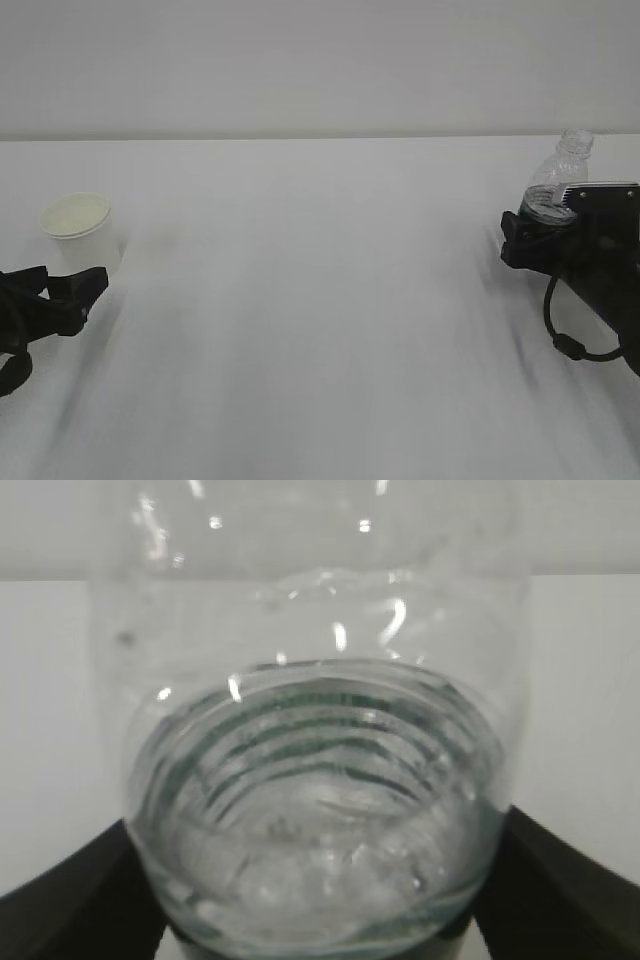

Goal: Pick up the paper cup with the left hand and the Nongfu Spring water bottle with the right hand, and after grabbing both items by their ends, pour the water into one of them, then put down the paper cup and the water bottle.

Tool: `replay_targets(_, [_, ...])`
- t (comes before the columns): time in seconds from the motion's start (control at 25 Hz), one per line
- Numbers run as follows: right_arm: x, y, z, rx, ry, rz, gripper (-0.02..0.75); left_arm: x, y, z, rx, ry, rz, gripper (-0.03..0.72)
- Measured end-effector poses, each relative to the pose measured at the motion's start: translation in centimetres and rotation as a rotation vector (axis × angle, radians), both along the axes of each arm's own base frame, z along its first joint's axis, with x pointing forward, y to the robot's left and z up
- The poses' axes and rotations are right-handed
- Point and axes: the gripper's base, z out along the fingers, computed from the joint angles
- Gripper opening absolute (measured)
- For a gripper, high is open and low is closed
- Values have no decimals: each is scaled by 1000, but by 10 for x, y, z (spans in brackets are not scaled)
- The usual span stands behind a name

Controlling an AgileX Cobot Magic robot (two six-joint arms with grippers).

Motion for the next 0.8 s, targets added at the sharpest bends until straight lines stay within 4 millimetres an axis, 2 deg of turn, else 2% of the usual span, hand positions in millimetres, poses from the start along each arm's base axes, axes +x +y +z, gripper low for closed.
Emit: replay_targets(0.8, [17,-1,-9,0,12,-20,629,0,0,0,0,0,-5,587])
